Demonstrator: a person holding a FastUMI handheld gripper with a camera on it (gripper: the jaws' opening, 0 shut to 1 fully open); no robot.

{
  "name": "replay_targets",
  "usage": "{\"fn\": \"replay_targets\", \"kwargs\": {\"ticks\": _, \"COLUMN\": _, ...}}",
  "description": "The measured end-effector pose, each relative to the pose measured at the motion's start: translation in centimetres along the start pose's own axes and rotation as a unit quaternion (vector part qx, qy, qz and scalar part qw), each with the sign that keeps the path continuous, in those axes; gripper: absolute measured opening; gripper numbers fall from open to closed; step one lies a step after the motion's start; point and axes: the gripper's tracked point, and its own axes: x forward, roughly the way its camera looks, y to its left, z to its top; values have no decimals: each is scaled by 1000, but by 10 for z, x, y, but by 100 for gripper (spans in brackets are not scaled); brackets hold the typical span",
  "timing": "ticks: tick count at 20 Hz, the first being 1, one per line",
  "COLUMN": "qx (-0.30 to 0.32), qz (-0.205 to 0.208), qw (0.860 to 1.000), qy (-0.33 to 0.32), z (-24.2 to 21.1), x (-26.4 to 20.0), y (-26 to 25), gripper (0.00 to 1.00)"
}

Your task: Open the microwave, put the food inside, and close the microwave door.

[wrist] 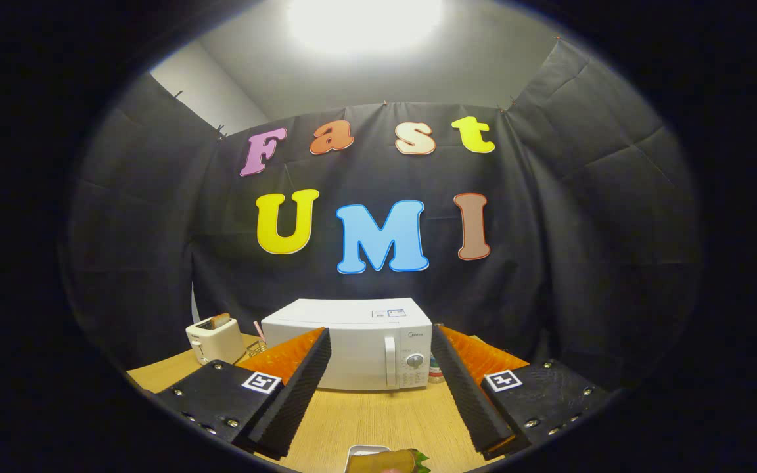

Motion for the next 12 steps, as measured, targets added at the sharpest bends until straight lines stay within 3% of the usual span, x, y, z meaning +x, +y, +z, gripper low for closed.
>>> {"fn": "replay_targets", "kwargs": {"ticks": 12, "qx": 7, "qz": 19, "qw": 1000, "qy": 8, "z": -14, "x": 74, "y": -6, "gripper": 97}}
